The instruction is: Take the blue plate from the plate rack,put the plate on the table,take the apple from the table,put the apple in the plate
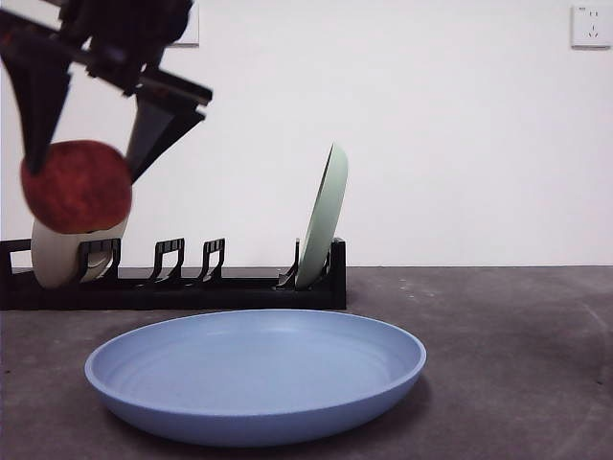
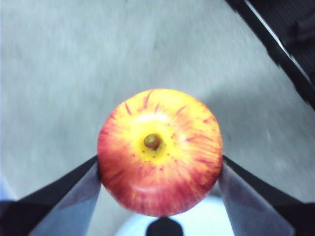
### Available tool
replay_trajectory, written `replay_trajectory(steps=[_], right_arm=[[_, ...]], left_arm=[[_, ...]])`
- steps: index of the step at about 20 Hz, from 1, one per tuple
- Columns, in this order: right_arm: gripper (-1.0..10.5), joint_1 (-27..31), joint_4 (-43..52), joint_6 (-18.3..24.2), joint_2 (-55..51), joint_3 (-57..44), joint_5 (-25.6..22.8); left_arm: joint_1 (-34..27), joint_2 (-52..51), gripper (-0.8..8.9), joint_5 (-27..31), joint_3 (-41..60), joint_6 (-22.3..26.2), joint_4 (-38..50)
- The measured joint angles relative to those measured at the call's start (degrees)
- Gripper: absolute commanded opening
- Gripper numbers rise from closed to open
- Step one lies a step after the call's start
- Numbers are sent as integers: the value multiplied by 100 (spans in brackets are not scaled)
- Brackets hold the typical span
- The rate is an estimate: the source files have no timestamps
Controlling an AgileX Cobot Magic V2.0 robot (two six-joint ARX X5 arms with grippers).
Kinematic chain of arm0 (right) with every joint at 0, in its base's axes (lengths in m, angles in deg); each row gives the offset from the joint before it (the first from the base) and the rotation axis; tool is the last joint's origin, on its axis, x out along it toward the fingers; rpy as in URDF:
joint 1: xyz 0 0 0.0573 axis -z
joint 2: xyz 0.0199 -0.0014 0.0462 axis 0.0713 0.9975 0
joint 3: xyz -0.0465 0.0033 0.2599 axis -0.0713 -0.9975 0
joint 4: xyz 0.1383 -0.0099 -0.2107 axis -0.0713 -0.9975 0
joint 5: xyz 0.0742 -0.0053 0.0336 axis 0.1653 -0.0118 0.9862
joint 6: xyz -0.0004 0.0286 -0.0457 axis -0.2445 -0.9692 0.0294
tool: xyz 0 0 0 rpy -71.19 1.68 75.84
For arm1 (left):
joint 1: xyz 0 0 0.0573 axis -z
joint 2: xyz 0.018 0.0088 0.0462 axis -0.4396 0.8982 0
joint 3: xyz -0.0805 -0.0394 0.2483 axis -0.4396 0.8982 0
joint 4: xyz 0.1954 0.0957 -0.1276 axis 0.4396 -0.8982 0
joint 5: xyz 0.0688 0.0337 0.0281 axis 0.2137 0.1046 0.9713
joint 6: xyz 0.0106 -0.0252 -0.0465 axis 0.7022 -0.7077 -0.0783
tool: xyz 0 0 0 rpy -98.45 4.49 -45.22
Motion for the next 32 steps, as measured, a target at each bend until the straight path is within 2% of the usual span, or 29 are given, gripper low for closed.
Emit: replay_trajectory(steps=[3,7,12,14,18,21,25,32], right_arm=[[56,-2,-476,260,-76,-4,0],[56,-2,-699,407,-372,-26,-2],[56,-2,-693,466,-1014,-125,-22],[56,-2,-525,468,-1300,-518,-70],[56,0,595,348,-2413,-2566,-225],[58,-2,1810,-90,-3707,-4623,-234],[60,-2,3327,-664,-4975,-6662,-437],[60,-2,4566,-1113,-5158,-8105,-629]], left_arm=[[0,0,-8,22,0,0,0],[0,0,-8,96,-2,0,0],[0,0,-8,328,0,2,0],[0,0,-8,330,0,2,0],[0,0,-8,330,0,4,0],[0,0,-8,538,0,7,0],[0,0,-8,898,0,7,0],[0,87,-8,1062,0,4,2]])
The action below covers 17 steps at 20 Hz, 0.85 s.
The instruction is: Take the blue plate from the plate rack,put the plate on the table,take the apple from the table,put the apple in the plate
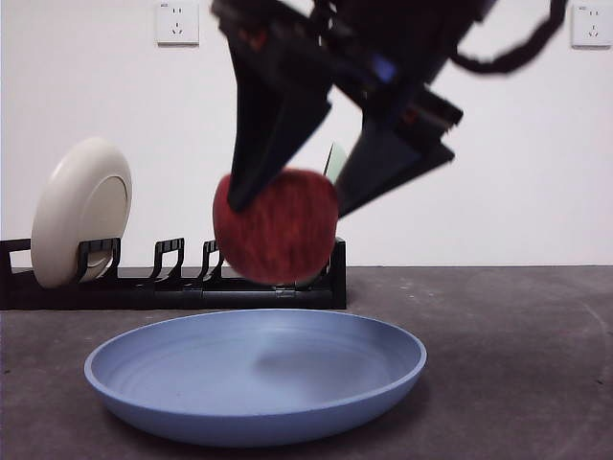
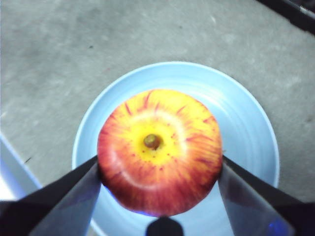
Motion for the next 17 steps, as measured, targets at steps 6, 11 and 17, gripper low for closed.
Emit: replay_trajectory(steps=[6,11,17], right_arm=[[60,7,826,-295,186,-420,-562],[60,0,1117,-341,772,-431,-361],[100,0,1248,-540,1099,-428,-313]], left_arm=[[0,153,-8,-4,-2,0,0],[0,286,-8,-4,-2,0,0],[0,455,-8,-4,-2,0,0]])
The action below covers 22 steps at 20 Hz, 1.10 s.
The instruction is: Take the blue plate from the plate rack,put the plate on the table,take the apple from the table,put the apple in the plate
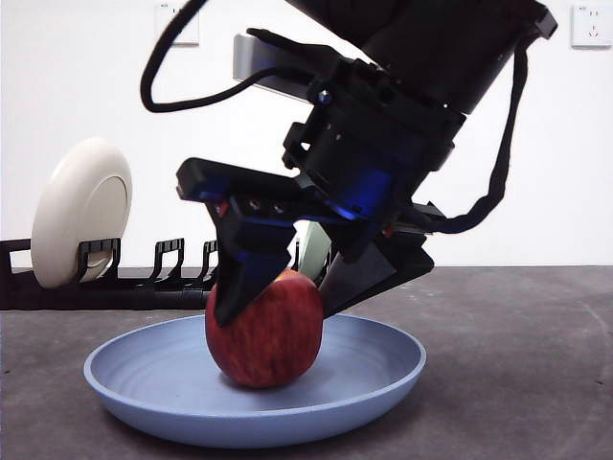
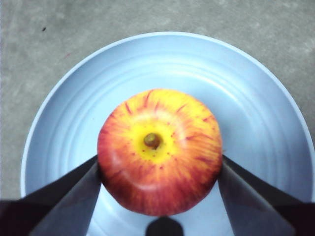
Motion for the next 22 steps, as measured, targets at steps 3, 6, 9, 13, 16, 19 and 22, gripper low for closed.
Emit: replay_trajectory(steps=[3,6,9,13,16,19,22], right_arm=[[376,0,0,-79,0,0,0],[482,2,0,-79,0,2,50],[482,0,-227,-83,4,79,118],[481,-4,-748,-13,-131,531,149],[473,-4,-1429,122,-621,957,149],[472,-4,-2345,262,-1121,1281,149],[394,-4,-3025,446,-1845,1547,-74]], left_arm=[[0,31,-8,0,2,0,0],[0,33,-8,2,2,2,0],[0,33,-8,4,2,2,0],[0,33,-8,4,2,2,0],[0,33,-8,4,2,2,0],[0,33,-4,4,2,2,0],[0,33,-4,4,2,2,0]])
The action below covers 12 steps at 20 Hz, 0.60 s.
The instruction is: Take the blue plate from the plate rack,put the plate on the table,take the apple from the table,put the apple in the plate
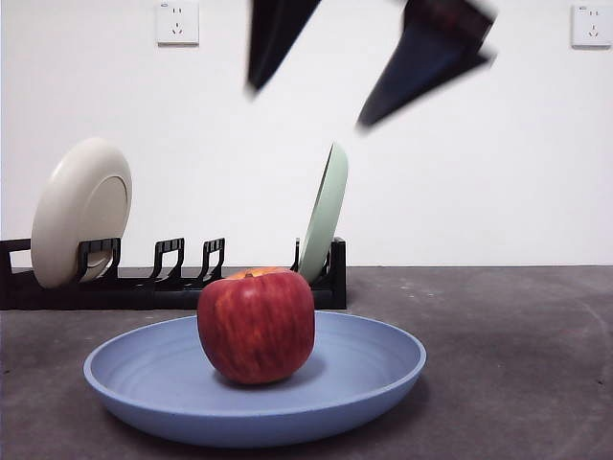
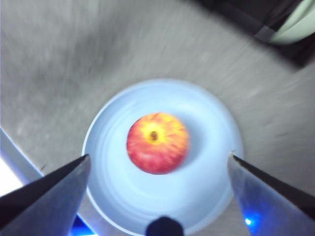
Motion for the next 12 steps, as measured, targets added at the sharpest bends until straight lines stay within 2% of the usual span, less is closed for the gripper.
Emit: replay_trajectory(steps=[2,3,7,12], right_arm=[[161,0,-507,48,-525,205,-457],[7,0,-846,114,-807,328,-756],[-7,0,-1687,304,-1674,809,-1858],[2,0,-2238,369,-2210,942,-2706]], left_arm=[[0,0,-4,0,-2,0,0],[0,2,-4,0,0,0,0],[2,35,-4,0,0,0,0],[0,74,-4,0,0,0,0]])
